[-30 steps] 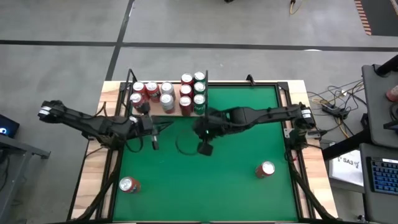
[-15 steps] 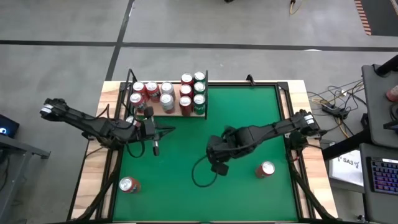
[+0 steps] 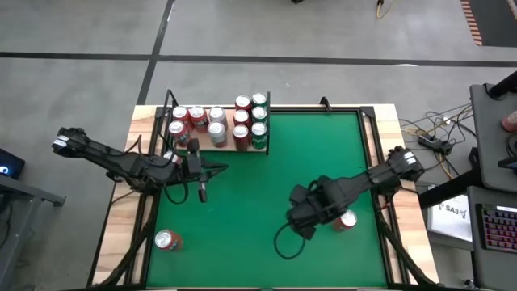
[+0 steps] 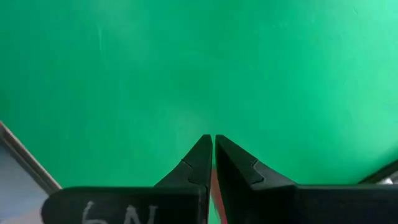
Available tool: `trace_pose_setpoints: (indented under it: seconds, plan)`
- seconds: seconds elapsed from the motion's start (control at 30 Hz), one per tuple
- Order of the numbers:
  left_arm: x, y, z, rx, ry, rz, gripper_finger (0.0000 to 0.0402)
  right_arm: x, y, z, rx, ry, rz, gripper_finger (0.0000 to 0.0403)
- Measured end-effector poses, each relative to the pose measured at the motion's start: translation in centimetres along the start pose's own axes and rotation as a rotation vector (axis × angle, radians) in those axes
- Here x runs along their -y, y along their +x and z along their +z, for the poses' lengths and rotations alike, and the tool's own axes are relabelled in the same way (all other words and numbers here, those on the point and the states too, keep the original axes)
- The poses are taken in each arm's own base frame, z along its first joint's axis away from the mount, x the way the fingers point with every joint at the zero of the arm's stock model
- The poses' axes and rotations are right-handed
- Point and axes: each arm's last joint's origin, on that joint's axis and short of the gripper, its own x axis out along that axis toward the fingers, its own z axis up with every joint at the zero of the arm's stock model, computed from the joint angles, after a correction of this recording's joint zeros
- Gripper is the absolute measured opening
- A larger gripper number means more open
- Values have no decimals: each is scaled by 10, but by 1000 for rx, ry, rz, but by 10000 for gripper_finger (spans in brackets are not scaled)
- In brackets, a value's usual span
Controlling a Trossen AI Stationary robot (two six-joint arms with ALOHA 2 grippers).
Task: Place canned beverage on shelf
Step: Put the red soda can on the shelf aligned with the other red soda can
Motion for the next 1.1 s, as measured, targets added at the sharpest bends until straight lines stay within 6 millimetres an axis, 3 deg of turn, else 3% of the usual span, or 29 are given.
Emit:
trace_pose_setpoints:
  seconds: [0.3,0.6,0.87,1.1]
  plan:
    - [-1,-1,7,15,-11,1,0,20,-4,-48,-11,152,10,12]
    - [-1,-1,10,23,9,2,0,54,11,-92,-84,389,145,12]
    - [-1,-1,10,23,33,3,0,84,27,-112,-148,567,158,13]
    - [-1,-1,10,23,34,3,0,88,42,-117,-214,590,117,13]
